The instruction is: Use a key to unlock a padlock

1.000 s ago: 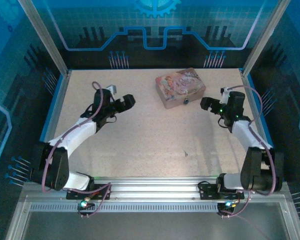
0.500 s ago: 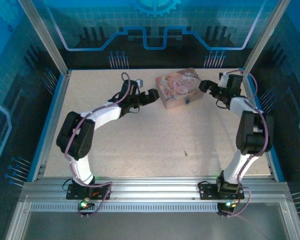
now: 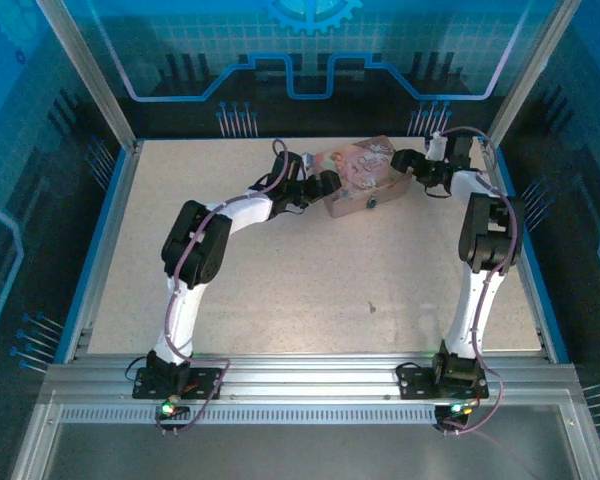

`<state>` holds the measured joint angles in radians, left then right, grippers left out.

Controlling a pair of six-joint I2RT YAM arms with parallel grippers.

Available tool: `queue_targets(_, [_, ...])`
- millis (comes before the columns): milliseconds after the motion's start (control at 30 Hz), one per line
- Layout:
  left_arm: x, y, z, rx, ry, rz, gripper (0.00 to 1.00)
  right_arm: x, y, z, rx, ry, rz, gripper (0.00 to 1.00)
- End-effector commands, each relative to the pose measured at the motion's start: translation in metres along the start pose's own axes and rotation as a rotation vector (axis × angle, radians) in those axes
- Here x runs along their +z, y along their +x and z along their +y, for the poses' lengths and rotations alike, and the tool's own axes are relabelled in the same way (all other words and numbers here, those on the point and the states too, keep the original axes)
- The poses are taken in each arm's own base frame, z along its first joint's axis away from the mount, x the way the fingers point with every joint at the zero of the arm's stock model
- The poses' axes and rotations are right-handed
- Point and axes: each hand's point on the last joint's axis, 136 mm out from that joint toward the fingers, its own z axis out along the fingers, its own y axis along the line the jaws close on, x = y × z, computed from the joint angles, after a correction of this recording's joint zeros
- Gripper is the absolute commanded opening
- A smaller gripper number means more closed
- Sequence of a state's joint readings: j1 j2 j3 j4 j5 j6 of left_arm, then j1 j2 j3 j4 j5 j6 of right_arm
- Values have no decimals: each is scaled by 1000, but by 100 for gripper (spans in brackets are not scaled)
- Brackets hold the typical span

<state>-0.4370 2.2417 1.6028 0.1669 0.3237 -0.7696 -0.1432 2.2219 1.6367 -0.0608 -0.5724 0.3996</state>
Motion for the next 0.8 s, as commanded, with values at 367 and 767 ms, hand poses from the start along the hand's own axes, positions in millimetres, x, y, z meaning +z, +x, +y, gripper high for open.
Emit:
queue_targets(367, [2,2,-26,32,83,52,75,-3,38,42,-67,-163,119,80])
queue_targets(767, [-34,18,-31,69,76,62,75,-18,85,84,-97,-205,145,80])
